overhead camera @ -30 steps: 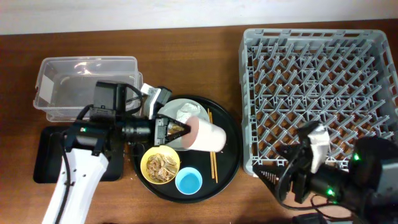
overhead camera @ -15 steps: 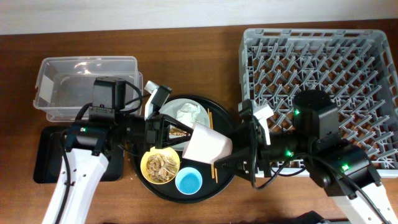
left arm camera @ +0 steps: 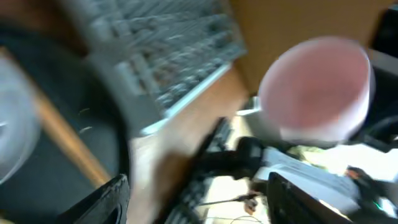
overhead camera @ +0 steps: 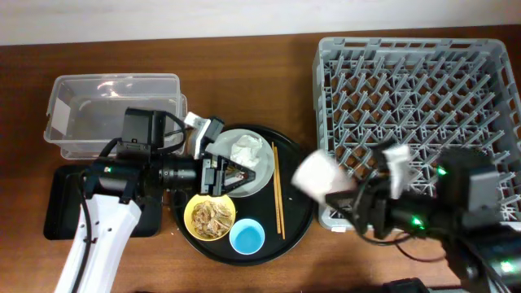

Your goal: Sort waste into correct bins and load items into the dishwasher rack

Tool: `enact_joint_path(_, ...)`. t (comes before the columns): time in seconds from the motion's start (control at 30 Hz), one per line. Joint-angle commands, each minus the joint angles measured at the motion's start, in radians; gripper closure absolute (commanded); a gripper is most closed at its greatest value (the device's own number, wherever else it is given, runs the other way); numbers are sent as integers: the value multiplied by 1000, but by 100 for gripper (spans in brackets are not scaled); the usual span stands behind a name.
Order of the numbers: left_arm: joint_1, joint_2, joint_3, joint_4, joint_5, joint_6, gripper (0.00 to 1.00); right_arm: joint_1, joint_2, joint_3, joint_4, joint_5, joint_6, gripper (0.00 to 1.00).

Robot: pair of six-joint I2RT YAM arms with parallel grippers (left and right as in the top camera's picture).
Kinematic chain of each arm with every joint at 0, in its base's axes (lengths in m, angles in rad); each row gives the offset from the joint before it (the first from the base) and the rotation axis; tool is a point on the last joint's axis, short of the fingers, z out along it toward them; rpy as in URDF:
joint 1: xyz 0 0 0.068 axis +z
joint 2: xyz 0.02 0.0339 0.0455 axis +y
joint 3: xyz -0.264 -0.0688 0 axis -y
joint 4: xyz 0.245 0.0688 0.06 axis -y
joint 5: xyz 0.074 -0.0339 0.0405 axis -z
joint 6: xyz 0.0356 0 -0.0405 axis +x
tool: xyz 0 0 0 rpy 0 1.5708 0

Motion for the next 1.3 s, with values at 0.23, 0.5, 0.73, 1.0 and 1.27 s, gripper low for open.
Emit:
enact_joint_path(0.23,3,-8,10,-42,-227,13,28,-137,346,52,-175,627,45,54)
enact_joint_path(0.5,0,-8,10,-47,-227,13,27,-137,628,93,-130,623,45,16)
enact_joint_path(0.73,-198,-8,10,-142,-515,-34,37,-136,439,239,-203,387,42,4)
enact_joint_path(1.0,-617,-6,-142,-132,-944,-335,52,-136,118,240,-255,332,42,0)
enact_joint_path(1.27,-776,53,-374,163,-980,-436,88,-136,124,240,-280,331,42,0)
